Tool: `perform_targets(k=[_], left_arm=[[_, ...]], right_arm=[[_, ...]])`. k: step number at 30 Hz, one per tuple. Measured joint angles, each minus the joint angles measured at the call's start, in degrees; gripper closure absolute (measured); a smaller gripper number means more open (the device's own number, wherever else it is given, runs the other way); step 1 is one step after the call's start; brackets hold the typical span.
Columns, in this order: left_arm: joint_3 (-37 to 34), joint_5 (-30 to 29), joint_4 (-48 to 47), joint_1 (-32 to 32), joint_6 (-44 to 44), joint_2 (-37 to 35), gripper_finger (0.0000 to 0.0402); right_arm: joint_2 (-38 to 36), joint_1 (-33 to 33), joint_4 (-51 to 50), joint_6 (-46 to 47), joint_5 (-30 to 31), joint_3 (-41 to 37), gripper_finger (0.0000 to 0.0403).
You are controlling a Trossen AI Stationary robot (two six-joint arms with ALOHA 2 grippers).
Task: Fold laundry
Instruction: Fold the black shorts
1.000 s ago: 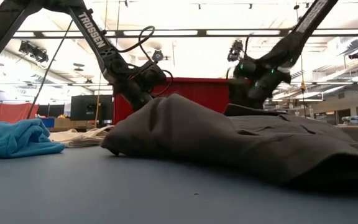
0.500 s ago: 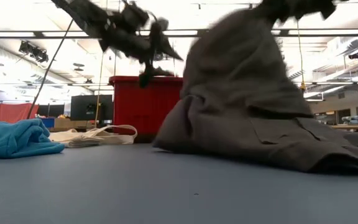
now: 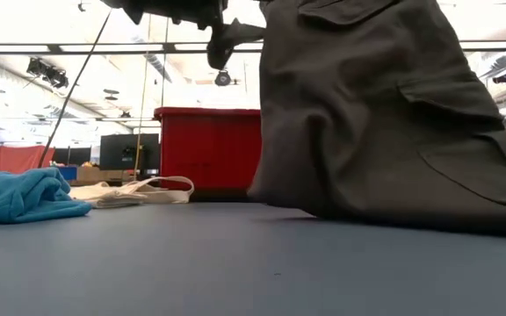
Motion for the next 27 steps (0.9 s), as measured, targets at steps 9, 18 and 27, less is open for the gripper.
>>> perform_targets(k=[9,18,27], left_arm=[[0.00,-7.82,-0.32,1.67,7.09,0.00,0.0044],[2.19,-6.11,3.66,5.59,13.59,0.02,0.0007],[3.26,3.21,11.77,8.59,14.89,1.99,0.0008]], right_arm=[[1.20,4.78,3.24,4.62,3.48,0.00,0.0380],[1.35,8.05,4.22,4.66,6.37,0.04,0.0380],[1.98,10.85,7.65,1.75,5.01,0.04,0.0380]])
